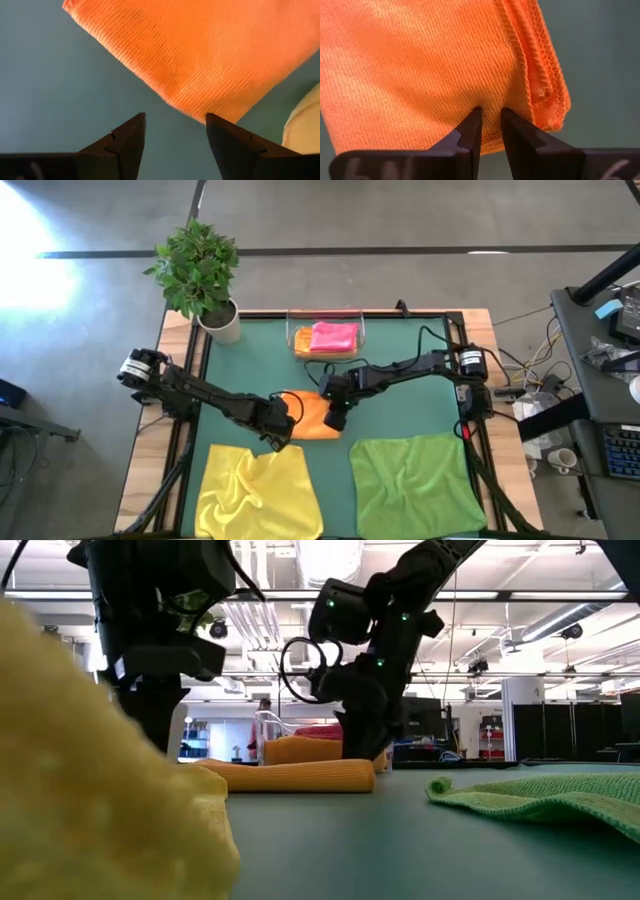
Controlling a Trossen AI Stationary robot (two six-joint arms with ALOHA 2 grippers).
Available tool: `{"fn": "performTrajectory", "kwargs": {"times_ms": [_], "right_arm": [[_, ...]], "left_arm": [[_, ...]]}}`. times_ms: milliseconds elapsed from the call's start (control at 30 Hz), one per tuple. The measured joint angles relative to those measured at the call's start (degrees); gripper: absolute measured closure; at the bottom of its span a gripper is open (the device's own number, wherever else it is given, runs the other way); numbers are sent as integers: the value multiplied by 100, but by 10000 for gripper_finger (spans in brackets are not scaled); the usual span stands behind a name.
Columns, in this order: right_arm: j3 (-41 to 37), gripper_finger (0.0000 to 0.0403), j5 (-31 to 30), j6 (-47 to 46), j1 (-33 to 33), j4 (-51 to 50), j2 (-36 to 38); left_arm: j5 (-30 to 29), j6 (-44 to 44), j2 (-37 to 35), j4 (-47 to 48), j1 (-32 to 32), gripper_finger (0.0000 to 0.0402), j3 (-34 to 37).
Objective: Fold microfiber towels
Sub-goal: Put the orange microfiber cloth into the bin
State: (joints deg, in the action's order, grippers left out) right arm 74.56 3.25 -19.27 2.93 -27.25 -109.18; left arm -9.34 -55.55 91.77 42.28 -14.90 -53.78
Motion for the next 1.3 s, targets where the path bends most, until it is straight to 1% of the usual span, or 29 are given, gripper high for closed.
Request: {"fn": "performTrajectory", "kwargs": {"times_ms": [267,367,500,667,767,833,967,1133,1200,1300], "right_arm": [[71,335,20,104,-32,-510,553],[80,335,49,-32,-147,-635,786],[104,331,553,-201,-402,-653,1093],[115,296,588,-304,-927,-625,1201],[115,264,563,-356,-1218,-610,1150],[114,242,353,-214,-1414,-557,1082],[108,207,-346,373,-1746,-503,991],[108,196,-1338,870,-1933,-318,878],[106,196,-1475,1071,-1940,-158,801],[106,197,-1488,1287,-1942,20,644]], "left_arm": [[-11,921,-113,32,-43,208,-179],[-190,1428,-237,24,-125,208,-232],[-378,2261,-338,19,-256,208,-241],[-758,3573,-358,-66,-458,208,-168],[-927,4143,-358,-488,-556,208,-98],[-934,4392,-358,-714,-595,208,-36],[-945,4548,-358,-1075,-595,208,156],[-956,4546,-357,-1496,-613,208,486],[-953,4546,-356,-1629,-621,208,564],[-947,4548,-356,-1823,-621,208,649]]}}
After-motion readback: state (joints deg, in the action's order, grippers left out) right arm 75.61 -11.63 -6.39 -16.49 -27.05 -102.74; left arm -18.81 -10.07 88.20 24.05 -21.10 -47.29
